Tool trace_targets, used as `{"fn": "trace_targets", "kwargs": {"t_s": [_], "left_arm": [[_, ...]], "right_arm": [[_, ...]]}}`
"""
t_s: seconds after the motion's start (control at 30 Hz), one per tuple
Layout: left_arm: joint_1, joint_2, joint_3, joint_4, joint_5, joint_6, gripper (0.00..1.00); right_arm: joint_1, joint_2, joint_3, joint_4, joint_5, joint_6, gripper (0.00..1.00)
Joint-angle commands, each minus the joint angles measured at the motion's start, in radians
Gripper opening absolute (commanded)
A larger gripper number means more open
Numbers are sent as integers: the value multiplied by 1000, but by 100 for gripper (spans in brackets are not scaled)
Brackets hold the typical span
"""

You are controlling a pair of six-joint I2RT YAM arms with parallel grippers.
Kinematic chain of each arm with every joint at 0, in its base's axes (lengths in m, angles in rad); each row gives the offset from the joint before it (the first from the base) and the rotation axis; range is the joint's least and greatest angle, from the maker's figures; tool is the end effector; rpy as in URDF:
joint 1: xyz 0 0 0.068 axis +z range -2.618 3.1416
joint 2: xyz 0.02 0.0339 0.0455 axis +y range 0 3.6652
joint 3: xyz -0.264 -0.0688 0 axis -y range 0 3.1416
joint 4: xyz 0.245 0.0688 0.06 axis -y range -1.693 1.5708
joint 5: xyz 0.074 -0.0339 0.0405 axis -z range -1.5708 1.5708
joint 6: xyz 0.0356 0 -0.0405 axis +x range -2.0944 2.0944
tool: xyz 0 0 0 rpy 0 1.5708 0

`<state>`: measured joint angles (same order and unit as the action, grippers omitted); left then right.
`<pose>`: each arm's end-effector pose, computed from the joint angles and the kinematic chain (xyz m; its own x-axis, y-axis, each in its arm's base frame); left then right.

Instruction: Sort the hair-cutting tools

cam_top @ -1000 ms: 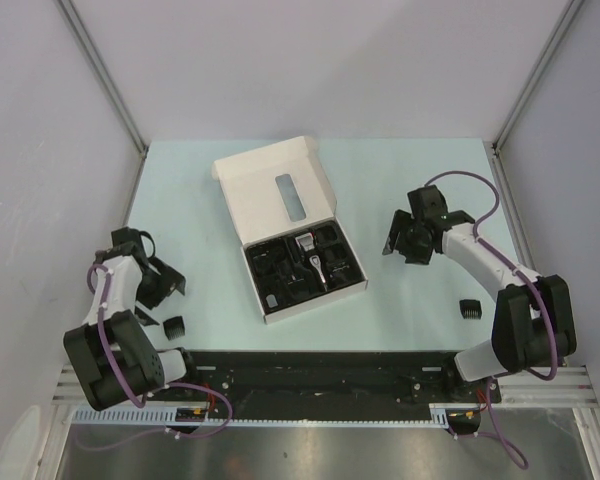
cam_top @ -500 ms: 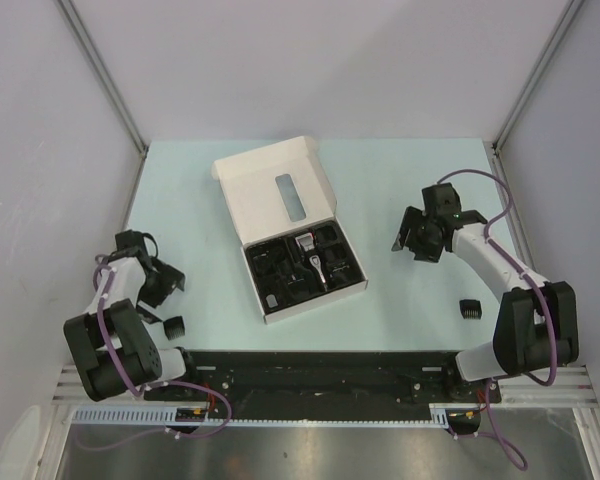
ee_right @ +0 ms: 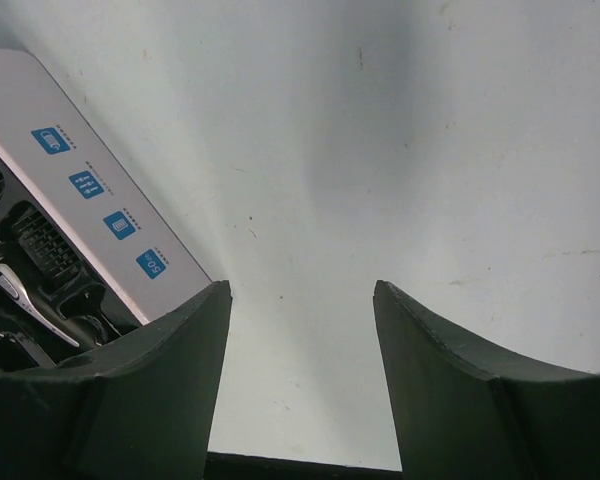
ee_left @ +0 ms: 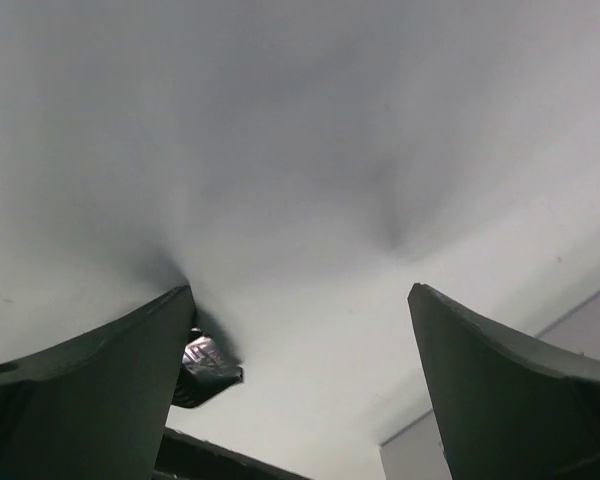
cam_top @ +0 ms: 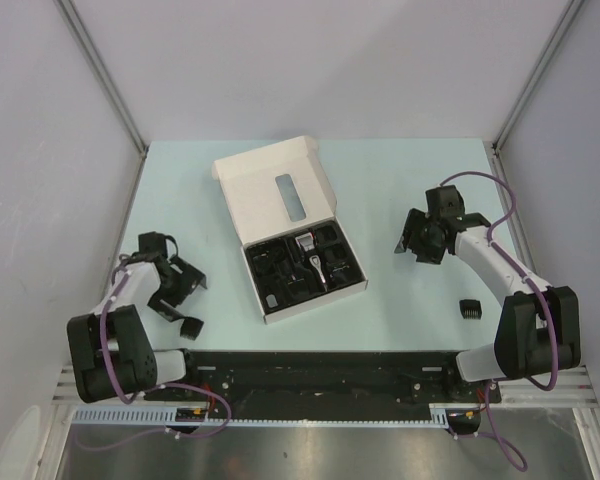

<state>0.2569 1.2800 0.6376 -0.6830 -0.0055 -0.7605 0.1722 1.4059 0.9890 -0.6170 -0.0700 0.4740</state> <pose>0.1963 0.0518 0.1614 -0.5037 -0.8450 -0.1797 -0.8317 0.5306 -0.1636 0.2764 0.0506 0.2355 -0.8474 0.3148 -0.4276 0.2030 0.9362 0.2869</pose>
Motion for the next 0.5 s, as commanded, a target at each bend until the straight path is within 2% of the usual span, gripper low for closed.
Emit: {"fn": "trace_targets", "kwargs": {"t_s": [0.0,0.2,0.47], "left_arm": [[-132,-5,-1,36,62,-108,95],[-246,25,43,53,61,-140,94],[-248,-59,175,-6,-151,65,93]], "right_arm": [[-5,-27,-4,11,-14,-8,64],[-4,-42,-12,3,-25,-8,63],[-2,-97,-24,-26,-24,-12,63]]}}
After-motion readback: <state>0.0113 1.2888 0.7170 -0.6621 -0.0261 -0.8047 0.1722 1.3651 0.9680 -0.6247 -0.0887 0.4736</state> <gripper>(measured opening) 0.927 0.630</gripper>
